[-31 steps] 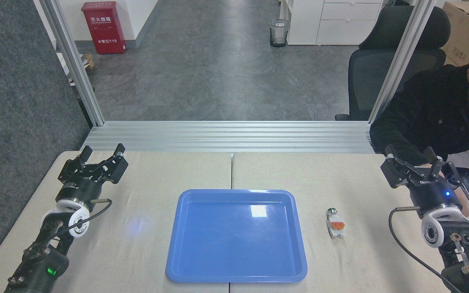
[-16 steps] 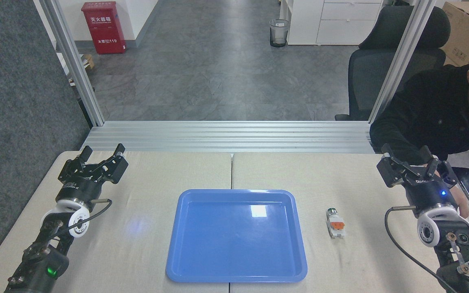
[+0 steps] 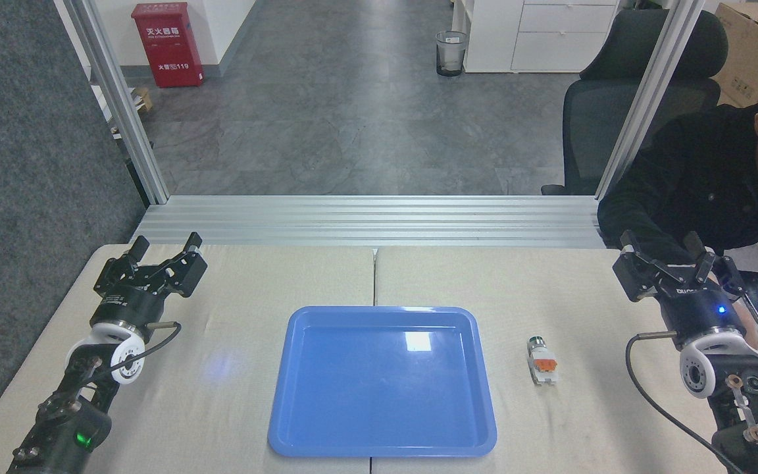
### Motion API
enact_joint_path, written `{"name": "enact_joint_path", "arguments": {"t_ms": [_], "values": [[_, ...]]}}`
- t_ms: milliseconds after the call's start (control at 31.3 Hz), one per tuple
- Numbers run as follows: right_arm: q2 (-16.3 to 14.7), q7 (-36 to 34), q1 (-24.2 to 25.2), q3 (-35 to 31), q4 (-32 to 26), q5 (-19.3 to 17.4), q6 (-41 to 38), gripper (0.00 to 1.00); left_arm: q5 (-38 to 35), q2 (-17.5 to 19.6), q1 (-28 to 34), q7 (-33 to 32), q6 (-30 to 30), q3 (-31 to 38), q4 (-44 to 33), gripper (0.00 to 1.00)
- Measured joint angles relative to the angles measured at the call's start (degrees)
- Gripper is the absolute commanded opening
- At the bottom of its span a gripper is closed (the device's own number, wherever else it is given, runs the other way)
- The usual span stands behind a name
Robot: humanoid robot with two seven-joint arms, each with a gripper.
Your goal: Pick up switch part and place in tray
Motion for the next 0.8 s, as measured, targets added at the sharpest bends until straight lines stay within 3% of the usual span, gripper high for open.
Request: {"name": "enact_joint_path", "arguments": {"t_ms": [416, 799], "values": [[0.2, -0.1, -1.0, 1.3, 1.8, 2.8, 1.2, 0.98, 0.0, 0.0, 0.0, 0.0, 0.0, 0.0, 0.0, 1.00], [4.9, -0.3, 1.4, 4.8, 4.6, 4.6, 3.6, 0.98, 0.0, 0.0, 0.0, 0.0, 0.0, 0.0, 0.0, 1.00]]}}
